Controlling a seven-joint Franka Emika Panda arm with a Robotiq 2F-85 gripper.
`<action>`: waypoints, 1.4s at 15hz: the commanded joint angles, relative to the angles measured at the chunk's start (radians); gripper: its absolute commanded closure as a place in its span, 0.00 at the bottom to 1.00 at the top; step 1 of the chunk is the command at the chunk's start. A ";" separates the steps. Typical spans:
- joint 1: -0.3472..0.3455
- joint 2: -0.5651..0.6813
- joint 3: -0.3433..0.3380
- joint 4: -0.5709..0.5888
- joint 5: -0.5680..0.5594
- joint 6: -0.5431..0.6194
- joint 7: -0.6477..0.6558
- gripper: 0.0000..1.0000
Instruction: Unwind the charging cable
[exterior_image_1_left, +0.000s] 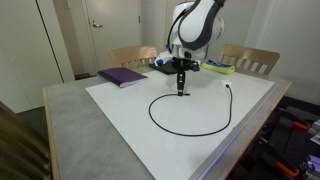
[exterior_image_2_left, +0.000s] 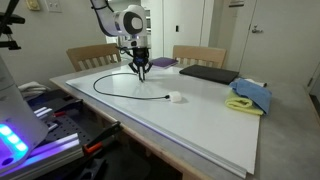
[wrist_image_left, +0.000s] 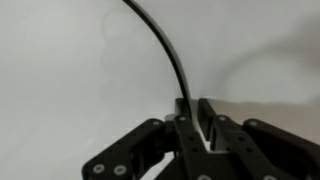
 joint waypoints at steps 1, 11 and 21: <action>0.014 -0.002 -0.015 -0.026 -0.020 0.008 0.000 1.00; -0.011 -0.003 0.014 0.001 -0.032 -0.013 -0.288 0.96; 0.009 0.064 0.061 0.138 -0.093 -0.071 -0.557 0.99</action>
